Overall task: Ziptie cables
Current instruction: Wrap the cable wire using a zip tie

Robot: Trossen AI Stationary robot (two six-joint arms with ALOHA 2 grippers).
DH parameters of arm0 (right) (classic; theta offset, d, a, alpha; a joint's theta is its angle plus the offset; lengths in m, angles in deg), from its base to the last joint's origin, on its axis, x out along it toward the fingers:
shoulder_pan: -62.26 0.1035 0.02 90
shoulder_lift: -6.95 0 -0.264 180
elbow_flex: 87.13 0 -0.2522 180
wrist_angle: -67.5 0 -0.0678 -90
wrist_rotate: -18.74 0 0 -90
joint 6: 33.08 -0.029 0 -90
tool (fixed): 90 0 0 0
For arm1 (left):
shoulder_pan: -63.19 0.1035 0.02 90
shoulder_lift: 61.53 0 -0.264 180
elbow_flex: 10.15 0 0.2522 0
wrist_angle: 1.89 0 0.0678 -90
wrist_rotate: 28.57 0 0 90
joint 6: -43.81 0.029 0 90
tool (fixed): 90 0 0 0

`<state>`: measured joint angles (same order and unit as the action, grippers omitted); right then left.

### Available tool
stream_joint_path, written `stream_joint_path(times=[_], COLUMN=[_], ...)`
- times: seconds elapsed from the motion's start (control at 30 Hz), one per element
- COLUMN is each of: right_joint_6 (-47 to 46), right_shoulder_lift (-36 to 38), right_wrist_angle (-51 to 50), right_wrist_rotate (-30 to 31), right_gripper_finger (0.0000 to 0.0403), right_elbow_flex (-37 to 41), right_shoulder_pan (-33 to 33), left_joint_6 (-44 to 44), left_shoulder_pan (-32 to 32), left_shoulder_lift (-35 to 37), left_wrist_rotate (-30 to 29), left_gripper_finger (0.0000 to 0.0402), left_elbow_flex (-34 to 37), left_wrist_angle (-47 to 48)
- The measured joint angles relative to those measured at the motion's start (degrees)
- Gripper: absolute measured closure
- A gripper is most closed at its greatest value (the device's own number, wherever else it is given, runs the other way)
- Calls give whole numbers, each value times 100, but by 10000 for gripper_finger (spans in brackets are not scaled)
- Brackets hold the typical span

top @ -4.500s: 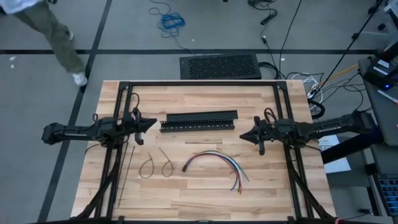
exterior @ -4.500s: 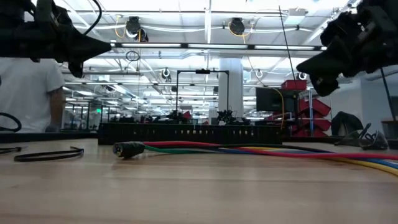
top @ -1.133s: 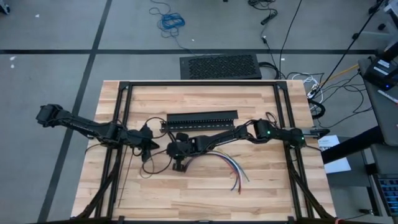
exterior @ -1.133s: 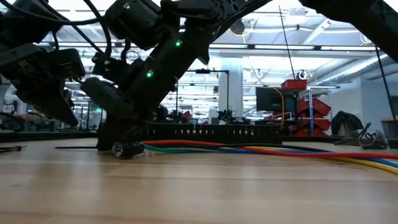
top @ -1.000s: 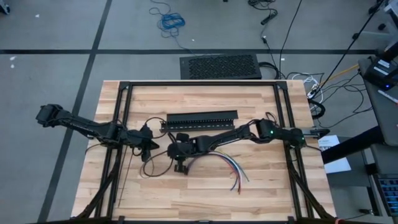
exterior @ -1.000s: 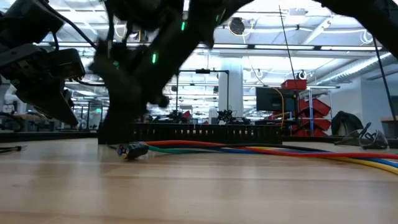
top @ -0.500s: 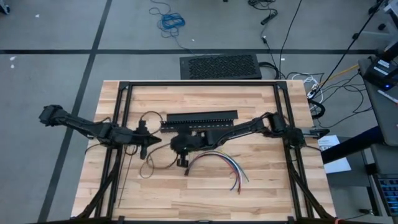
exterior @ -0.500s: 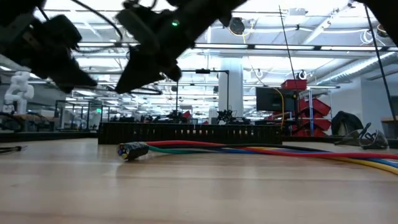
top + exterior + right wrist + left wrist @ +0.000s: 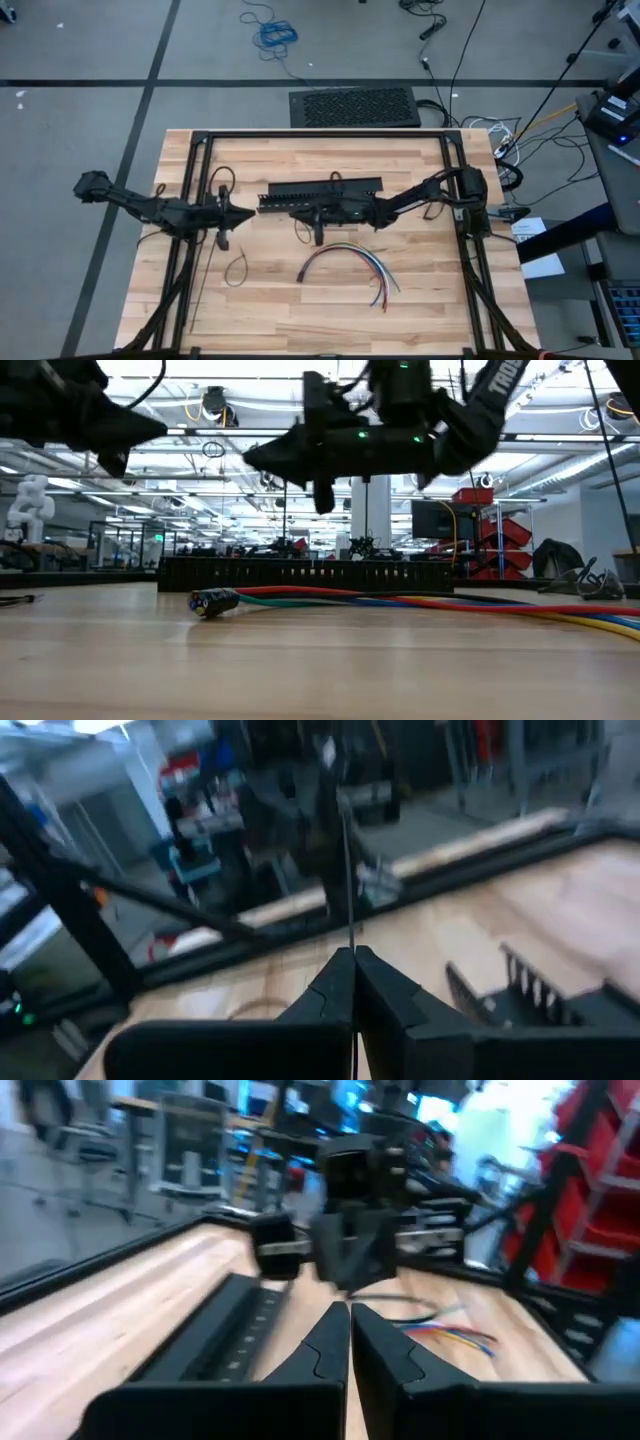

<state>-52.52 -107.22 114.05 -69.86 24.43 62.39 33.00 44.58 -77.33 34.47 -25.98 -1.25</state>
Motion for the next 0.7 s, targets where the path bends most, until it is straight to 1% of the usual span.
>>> stream_joint_path(times=[0.03,0.1,0.2,0.3,0.47,0.57,0.63,0.7], right_joint_6=[90,231,390,430,621,671,707,711], right_shoulder_lift=[0,0,-76,-111,-122,-122,-122,-122], right_wrist_angle=[165,166,175,143,123,123,130,178], right_wrist_rotate=[20,25,123,91,-11,-4,9,22], right_gripper_finger=[403,403,403,403,403,403,403,403], right_elbow_flex=[60,70,16,-78,-111,-111,-111,-111], right_shoulder_pan=[19,35,37,25,36,32,29,31], left_joint_6=[-76,-61,-59,-41,63,90,220,232], left_shoulder_pan=[28,95,210,330,472,556,616,682], left_shoulder_lift=[-34,-121,-263,-491,-924,-1238,-1430,-1619], left_wrist_rotate=[-182,-313,-319,-238,139,288,581,865], left_gripper_finger=[387,387,387,392,398,394,379,349], left_elbow_flex=[85,160,160,160,160,160,160,158], left_wrist_angle=[-160,-475,-968,-1166,-1300,-1891,-2382,-2735])
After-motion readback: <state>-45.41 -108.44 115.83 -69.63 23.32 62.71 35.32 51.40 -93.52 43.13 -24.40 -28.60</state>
